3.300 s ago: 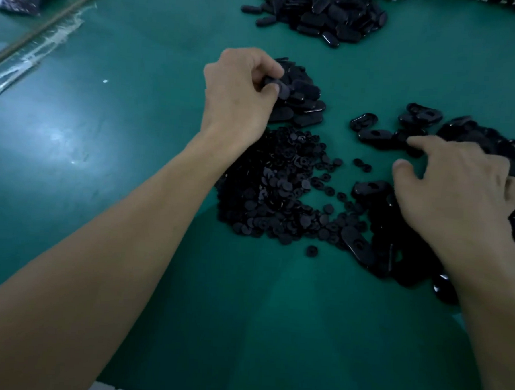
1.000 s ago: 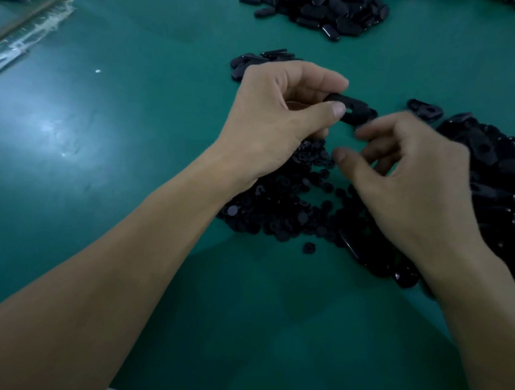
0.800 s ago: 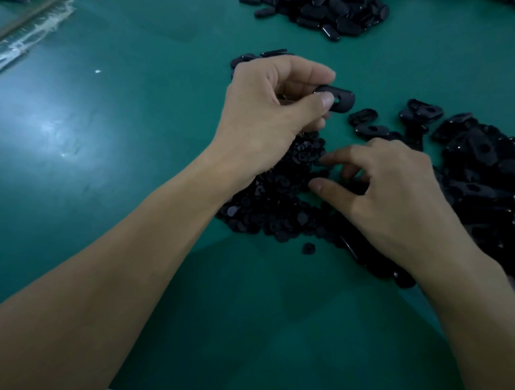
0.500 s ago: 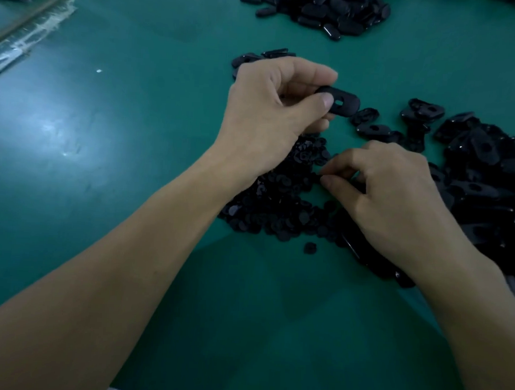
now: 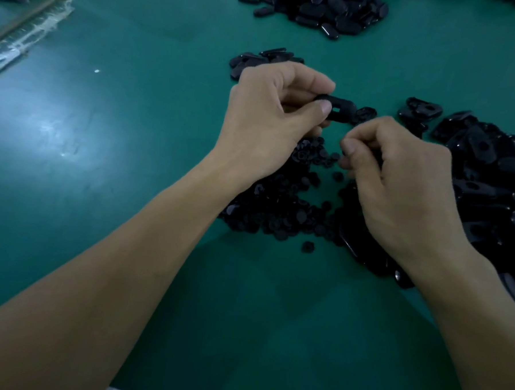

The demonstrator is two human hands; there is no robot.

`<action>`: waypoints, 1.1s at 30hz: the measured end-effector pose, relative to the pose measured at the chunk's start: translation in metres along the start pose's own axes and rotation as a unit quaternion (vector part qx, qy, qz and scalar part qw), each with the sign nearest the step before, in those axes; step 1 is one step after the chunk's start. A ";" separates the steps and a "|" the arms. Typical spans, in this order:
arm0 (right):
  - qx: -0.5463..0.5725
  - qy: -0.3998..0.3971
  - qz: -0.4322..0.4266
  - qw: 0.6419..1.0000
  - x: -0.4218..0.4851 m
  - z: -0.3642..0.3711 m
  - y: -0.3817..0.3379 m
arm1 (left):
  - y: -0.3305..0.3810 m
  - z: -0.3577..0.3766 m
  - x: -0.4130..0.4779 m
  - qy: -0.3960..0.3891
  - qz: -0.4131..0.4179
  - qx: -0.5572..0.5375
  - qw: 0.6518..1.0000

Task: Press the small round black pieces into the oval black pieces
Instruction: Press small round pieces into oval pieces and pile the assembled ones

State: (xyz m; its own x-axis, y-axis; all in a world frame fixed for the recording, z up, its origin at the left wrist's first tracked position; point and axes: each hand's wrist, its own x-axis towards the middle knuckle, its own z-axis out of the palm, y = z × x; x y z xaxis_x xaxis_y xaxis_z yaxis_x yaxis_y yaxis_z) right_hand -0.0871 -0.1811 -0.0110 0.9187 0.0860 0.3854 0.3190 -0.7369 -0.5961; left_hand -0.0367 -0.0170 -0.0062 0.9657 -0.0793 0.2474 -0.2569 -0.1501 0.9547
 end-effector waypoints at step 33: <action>0.085 0.125 0.011 0.988 0.003 -0.004 0.000 | 0.004 0.008 -0.008 -0.054 0.047 0.059 0.996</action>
State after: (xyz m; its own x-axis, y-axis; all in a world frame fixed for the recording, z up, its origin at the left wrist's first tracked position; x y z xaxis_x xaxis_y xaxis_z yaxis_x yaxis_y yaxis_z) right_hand -0.0850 -0.1836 -0.0067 0.8461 -0.1134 0.5208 0.3536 -0.6116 -0.7077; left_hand -0.0453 -0.0248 -0.0060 0.9286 -0.2038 0.3101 -0.3558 -0.2518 0.9000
